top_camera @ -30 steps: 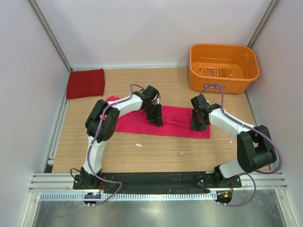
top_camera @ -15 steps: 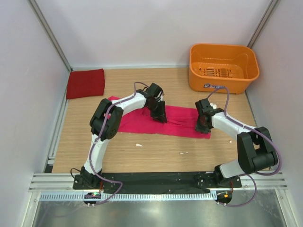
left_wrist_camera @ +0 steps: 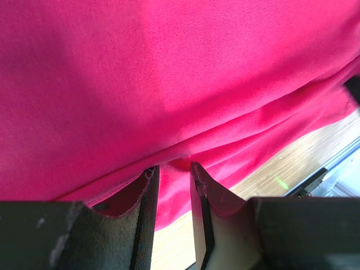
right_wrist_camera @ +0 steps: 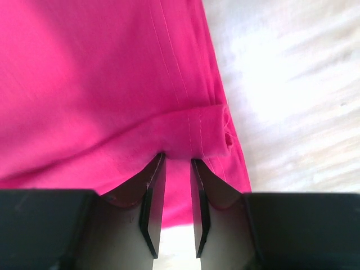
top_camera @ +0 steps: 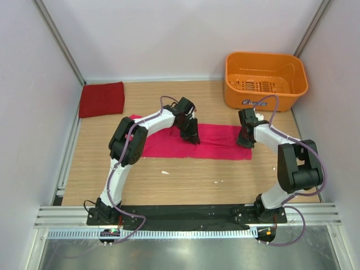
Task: Fold and stack the t-shirts
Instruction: Fold the tshirt
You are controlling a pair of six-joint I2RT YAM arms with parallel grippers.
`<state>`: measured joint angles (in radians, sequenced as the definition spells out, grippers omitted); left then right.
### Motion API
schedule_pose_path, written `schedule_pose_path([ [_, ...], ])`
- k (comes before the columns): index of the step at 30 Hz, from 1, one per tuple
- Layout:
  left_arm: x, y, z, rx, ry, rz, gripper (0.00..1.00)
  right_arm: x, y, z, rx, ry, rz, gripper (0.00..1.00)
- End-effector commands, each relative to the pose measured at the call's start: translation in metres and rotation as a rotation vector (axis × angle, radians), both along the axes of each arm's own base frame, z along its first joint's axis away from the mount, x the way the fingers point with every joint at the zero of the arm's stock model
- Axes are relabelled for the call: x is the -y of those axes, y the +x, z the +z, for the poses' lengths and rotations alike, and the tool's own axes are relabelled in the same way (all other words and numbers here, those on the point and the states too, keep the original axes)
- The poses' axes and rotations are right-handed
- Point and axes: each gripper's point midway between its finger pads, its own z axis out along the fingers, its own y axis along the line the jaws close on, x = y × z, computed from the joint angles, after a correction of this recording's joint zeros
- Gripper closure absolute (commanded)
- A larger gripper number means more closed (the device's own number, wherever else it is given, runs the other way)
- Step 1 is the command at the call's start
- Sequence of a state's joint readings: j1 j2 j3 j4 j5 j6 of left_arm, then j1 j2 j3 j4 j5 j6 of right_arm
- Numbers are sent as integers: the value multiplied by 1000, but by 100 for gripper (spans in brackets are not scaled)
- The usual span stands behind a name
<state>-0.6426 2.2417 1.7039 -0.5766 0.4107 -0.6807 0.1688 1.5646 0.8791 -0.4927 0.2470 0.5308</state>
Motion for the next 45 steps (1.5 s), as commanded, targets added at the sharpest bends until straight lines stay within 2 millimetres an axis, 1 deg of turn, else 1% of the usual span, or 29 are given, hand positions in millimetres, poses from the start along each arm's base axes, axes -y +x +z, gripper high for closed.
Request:
schedule_pose_path([
  [1,2,-4,13,19,-15,-8,70,6,42,20,101,-26,-2,70],
  [4,-1,-12,7,6,-2,-17,70,1,60,27,136,-8,8,67],
  [5,-1,-13,8,6,-3,-21,70,-2,72,34,166,1,12,66],
  [7,-2,-16,7,5,2,-27,70,-8,83,29,168,28,22,65],
  [8,-2,-18,7,2,0,-32,70,-12,97,35,199,42,26,65],
  [9,-1,-19,9,-1,-3,-33,70,-13,101,28,172,42,27,65],
  [10,-1,-19,11,4,-6,-37,70,-14,104,29,161,41,32,65],
  [11,-1,-19,15,10,-9,-40,70,-13,106,38,154,31,32,65],
  [13,-1,-17,28,44,-13,-59,66,-7,102,56,174,7,32,64],
  [16,-7,-16,44,85,6,-79,60,-3,86,77,176,3,32,61],
  [19,-12,-15,59,111,12,-84,59,-4,64,74,135,20,33,57],
  [20,-13,-15,63,119,10,-87,59,-5,52,67,114,33,38,57],
  [23,-23,-17,71,114,8,-81,59,-4,34,50,88,44,25,57],
  [24,-29,-21,68,100,15,-78,60,-3,31,46,84,48,20,57],
  [26,-46,-17,77,113,14,-45,61,0,27,39,76,45,12,57],
  [27,-58,-23,68,90,34,-36,63,3,26,38,72,42,3,57],
  [28,-71,-17,67,90,40,-6,63,6,25,37,69,35,0,57],
  [29,-82,-15,74,113,40,13,64,8,22,33,60,34,1,57],
  [30,-97,-23,62,80,72,26,64,10,20,31,54,31,0,58],
  [31,-117,-18,60,82,91,60,64,12,18,29,47,30,-4,57],
  [32,-130,-18,64,100,98,84,64,14,14,25,36,28,-6,58],
  [33,-147,-26,52,72,121,105,64,15,12,23,29,23,-2,58],
  [34,-168,-21,50,62,126,159,65,18,9,19,21,20,-6,58],
  [36,-195,-32,40,34,147,214,66,20,3,10,-3,18,1,58],
  [37,-214,-29,39,27,149,264,66,20,1,5,-19,19,4,59],
  [38,-224,-36,31,5,157,284,66,20,-3,0,-38,18,7,59],
  [40,-247,-34,29,14,178,342,66,22,-7,-6,-53,14,5,59],
  [42,-262,-41,21,-15,199,370,68,26,-13,-14,-75,-2,-8,59],
  [45,-295,-47,6,-66,240,473,70,38,-21,-23,-122,-49,-33,59],
])
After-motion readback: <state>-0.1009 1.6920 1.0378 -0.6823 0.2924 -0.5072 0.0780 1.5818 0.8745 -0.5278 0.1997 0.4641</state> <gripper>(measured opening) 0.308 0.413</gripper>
